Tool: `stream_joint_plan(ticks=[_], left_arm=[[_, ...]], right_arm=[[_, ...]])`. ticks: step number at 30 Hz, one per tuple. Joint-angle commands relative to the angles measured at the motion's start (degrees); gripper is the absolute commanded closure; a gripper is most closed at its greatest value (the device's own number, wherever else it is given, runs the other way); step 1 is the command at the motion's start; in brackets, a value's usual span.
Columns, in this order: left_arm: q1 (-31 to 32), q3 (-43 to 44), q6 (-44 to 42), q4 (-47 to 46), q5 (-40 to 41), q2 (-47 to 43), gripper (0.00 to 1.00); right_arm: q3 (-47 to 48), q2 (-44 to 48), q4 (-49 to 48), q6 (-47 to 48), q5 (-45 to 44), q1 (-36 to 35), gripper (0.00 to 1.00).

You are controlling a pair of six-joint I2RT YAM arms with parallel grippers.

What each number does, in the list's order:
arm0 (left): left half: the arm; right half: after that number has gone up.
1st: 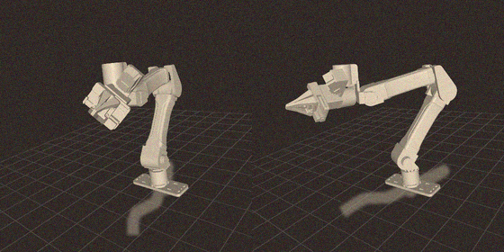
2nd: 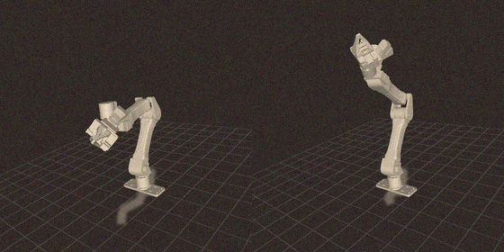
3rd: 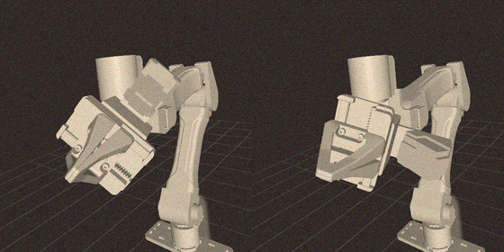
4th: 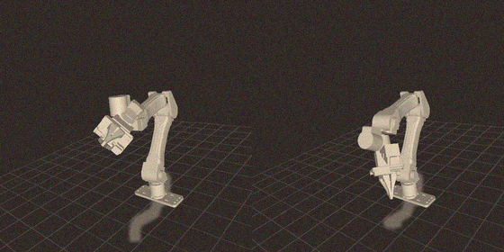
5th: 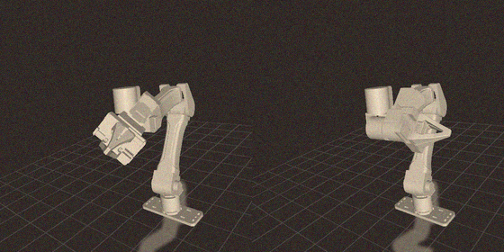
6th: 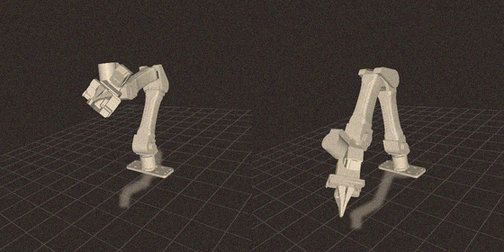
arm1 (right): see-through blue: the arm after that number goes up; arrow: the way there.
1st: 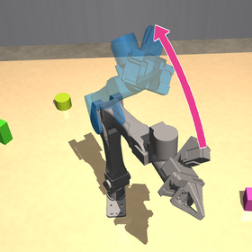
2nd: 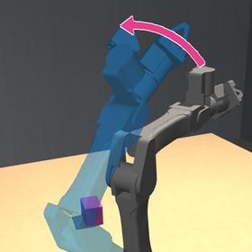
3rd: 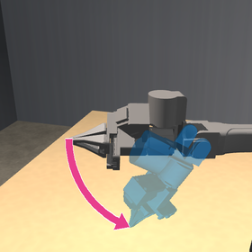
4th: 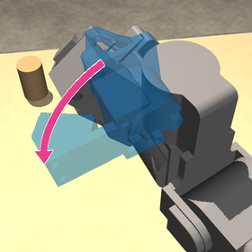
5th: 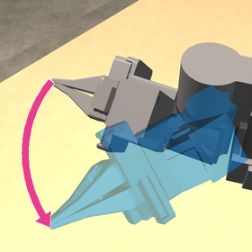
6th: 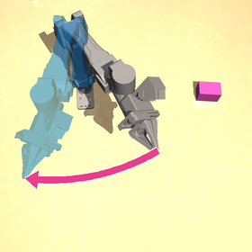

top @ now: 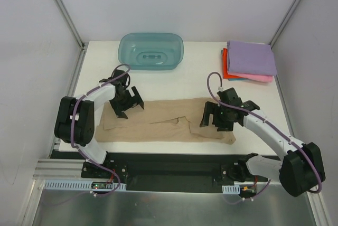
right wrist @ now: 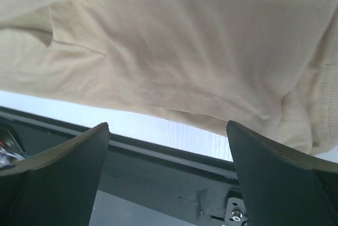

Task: Fold and stack the t-shirts
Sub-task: Fold the tshirt

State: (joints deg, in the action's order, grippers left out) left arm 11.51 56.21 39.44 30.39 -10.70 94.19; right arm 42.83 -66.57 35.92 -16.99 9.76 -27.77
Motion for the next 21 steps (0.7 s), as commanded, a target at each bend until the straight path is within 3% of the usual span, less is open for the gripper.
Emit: stream_joint_plan(ticks=[1, 6, 11, 17, 21], left_arm=[[-0.5, 0.9, -1.3, 0.5, -1.0, -3.4, 0.01], [-0.5, -1.9, -0.9, 0.5, 0.6, -3.1, 0.01], [-0.4, -6.4, -0.3, 0.5, 1.7, -5.5, 0.01], [1.0, -11.6, 4.3, 0.4, 0.3, -9.0, 0.01], [7.6, -12.9, 9.2, -0.7, -1.7, -12.4, 0.01]], right_arm=[[0.9, -1.7, 1.6, -4.8, -0.5, 3.7, 0.03], [1.5, -12.7, -6.4, -2.6, 0.0, 7.5, 0.03], [14.2, -27.2, -5.2, 5.6, 0.5, 13.7, 0.03], [39.3, -47.8, 1.1, 10.8, 1.8, 14.0, 0.03], [62.2, -62.2, 6.3, 13.6, 1.0, 16.1, 0.03]])
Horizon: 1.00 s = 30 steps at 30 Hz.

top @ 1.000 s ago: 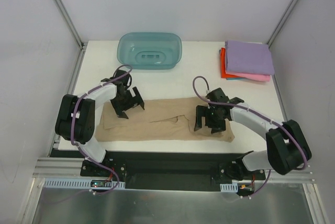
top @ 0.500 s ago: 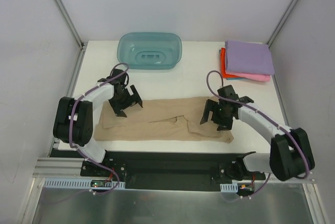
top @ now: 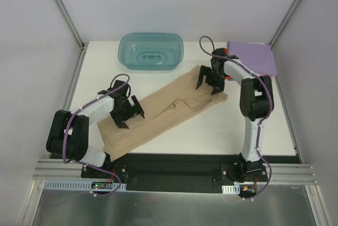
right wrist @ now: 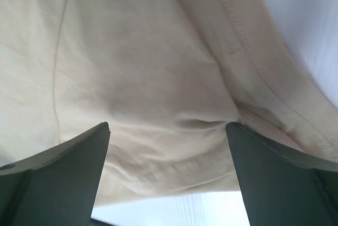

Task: Fold and stack the t-shirts
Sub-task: Fold the tshirt

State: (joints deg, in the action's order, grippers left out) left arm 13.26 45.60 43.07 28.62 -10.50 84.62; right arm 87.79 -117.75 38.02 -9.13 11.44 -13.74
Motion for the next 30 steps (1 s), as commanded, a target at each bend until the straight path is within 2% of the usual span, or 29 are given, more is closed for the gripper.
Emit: stream_joint_plan(ticks=[1, 5, 7, 10, 13, 17, 21, 25, 30], left_arm=[[7.6, -2.4, 6.8, 0.7, -1.8, -3.1, 0.01], [18.1, -0.4, 10.9, 0.1, -4.0, -2.8, 0.01], [21.2, 1.9, 11.0, 0.1, -3.4, -3.7, 0.01], [23.7, 4.2, 9.8, 0.1, -1.8, -6.8, 0.01], [23.7, 4.8, 7.6, 0.3, -0.8, -10.6, 0.01], [23.2, 4.2, 4.9, 1.3, 2.1, -13.8, 0.01], [19.6, 3.4, 3.8, 3.0, 2.2, -15.2, 0.01], [13.5, -0.1, 3.1, 3.7, 1.1, -18.3, 0.01], [7.1, -4.4, 3.0, 4.1, 1.2, -22.7, 0.01]], right_arm=[[27.7, -17.3, 5.2, 6.5, 1.4, 3.1, 0.03], [46.2, -25.8, 7.4, 8.7, 5.3, 3.9, 0.03], [46.3, -24.1, 5.6, 10.4, 7.3, 3.9, 0.03], [39.6, -15.3, 0.6, 11.7, 6.9, 3.9, 0.03], [32.7, -5.6, 0.0, 12.8, 4.9, 3.5, 0.03], [18.6, 4.8, -0.6, 9.6, 1.2, 0.8, 0.03], [-0.7, 12.3, -3.4, 5.4, 2.9, -5.1, 0.03], [-7.3, 13.3, -7.7, 3.7, 4.0, -14.1, 0.03], [-2.9, 5.8, -5.3, 4.7, 4.8, -16.3, 0.03]])
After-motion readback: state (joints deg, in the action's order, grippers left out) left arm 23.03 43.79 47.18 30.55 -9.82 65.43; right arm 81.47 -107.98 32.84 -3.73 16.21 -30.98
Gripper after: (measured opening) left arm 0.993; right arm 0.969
